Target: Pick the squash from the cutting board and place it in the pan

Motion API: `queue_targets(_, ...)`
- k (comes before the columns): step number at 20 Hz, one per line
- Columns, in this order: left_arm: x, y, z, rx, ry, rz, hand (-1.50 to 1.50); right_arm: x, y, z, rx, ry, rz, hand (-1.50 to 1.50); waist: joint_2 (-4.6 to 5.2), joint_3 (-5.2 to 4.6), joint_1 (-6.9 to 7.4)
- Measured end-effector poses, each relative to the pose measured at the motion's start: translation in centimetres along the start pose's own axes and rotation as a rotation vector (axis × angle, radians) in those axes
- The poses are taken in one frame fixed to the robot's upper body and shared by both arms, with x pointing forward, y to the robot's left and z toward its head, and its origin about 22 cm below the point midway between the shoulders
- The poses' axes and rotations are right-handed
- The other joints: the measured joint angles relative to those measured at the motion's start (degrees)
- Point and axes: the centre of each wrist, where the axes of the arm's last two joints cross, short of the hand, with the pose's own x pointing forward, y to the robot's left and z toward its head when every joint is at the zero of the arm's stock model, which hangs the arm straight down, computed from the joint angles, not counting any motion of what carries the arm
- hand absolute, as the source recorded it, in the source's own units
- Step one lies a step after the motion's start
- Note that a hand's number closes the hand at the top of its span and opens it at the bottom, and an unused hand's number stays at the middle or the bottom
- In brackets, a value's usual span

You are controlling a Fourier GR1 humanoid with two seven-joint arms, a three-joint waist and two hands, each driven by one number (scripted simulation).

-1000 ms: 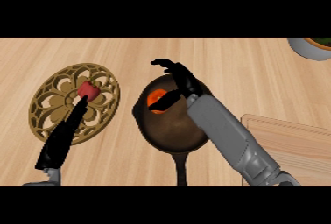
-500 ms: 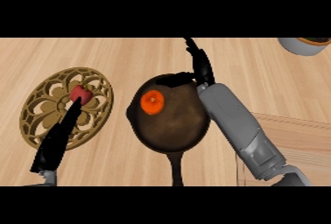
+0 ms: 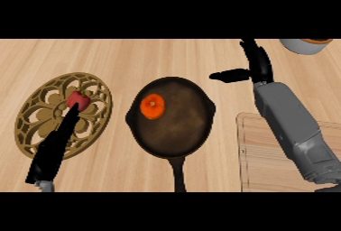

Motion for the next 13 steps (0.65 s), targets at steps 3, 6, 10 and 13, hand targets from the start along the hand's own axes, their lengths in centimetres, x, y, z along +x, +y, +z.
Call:
queue_targets(3,-0.2,0.1,0.7,-0.001,0.004,-0.001,0.0,-0.7,-4.5,0.0,-0.018,-0.014,0.011,-1.5,-0.1,0.0,-0.12)
queue_targets(6,-0.2,0.2,0.3,0.004,0.005,-0.005,0.0,-1.7,-8.1,0.5,-0.022,-0.025,0.016,-1.5,-0.06,0.0,-0.18)
queue_targets(10,-0.1,0.5,-0.4,0.005,0.004,-0.006,0.0,-3.0,-12.4,1.7,-0.01,-0.034,0.022,-1.5,-0.05,0.0,-0.28)
queue_targets(13,-0.1,0.9,-0.6,0.0,0.003,-0.01,0.0,-3.0,-15.1,2.2,-0.005,-0.042,0.029,-1.5,0.0,0.02,-0.1)
